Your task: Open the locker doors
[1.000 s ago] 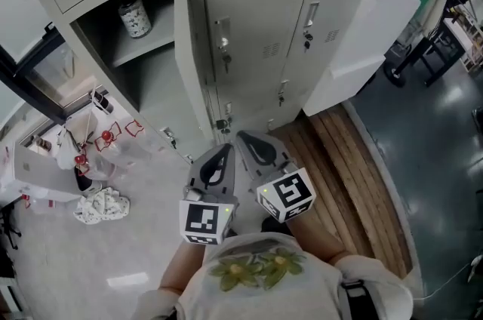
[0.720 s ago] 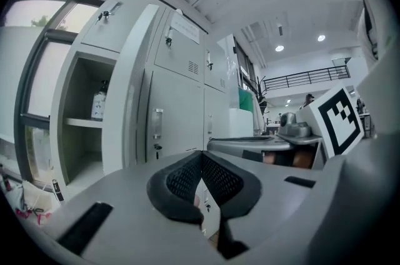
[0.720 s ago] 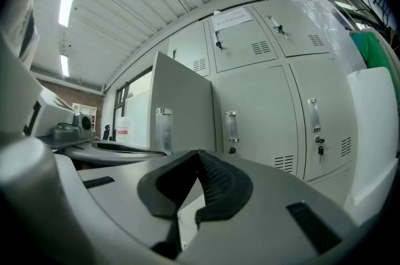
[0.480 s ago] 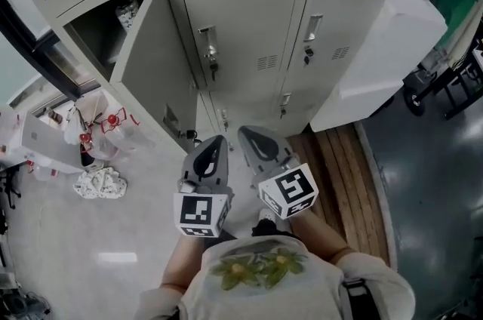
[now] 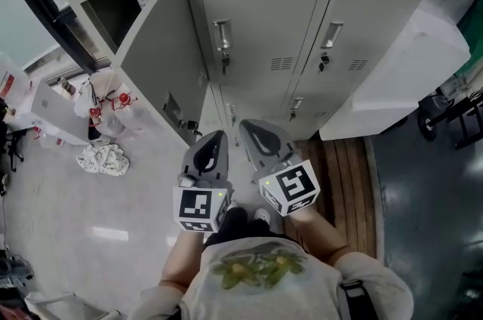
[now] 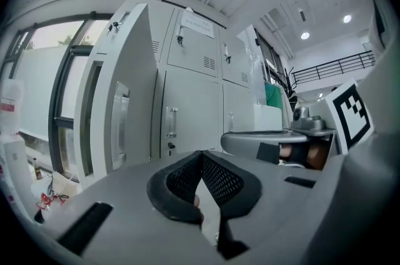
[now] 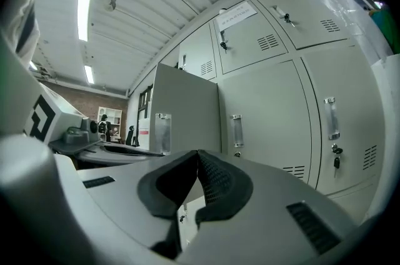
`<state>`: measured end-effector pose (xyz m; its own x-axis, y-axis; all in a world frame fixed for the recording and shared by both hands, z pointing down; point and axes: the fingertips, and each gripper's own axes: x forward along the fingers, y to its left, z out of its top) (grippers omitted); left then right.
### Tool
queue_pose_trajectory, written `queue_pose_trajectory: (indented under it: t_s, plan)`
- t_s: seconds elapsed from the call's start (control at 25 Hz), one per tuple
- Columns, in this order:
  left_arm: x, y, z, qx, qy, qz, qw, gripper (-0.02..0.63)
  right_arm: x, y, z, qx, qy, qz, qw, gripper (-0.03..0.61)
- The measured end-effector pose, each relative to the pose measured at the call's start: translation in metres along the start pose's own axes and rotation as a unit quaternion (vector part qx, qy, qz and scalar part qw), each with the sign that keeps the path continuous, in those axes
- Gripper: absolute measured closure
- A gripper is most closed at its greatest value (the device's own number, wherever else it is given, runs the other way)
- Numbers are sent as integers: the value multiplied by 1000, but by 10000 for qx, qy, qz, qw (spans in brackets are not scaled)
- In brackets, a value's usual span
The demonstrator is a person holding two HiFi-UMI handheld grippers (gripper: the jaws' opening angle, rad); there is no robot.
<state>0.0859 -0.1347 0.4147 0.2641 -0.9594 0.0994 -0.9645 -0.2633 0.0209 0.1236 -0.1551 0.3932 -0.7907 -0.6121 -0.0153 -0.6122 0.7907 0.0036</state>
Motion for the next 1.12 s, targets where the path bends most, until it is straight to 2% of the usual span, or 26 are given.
queue_pose_trajectory:
  t_s: [0.2,0.44,0.8,0.84,0.92,1.12]
  plan:
    - [7,1,-1,83,77,-124,9999,586,14,-7,3,-13,62,-67,10000,549]
    - [15,-1,1,152,67,-248,9996,586,32,-31,5,-178,100,-381,9991,548]
    - [25,7,7,133,5,-246,9996,586,60,-46,10,-303,29,-375,9988,545]
    - [27,7,8,128,-16,-252,9996,586,64,-47,12,-309,23,-367,9988,536]
    - [30,9,11,128,-56,-248,9996,586,72,-49,13,-312,28,-325,9990,466]
    - [35,12,11,64,-33,-249,9997,586,89,-55,12,-326,75,-271,9991,463]
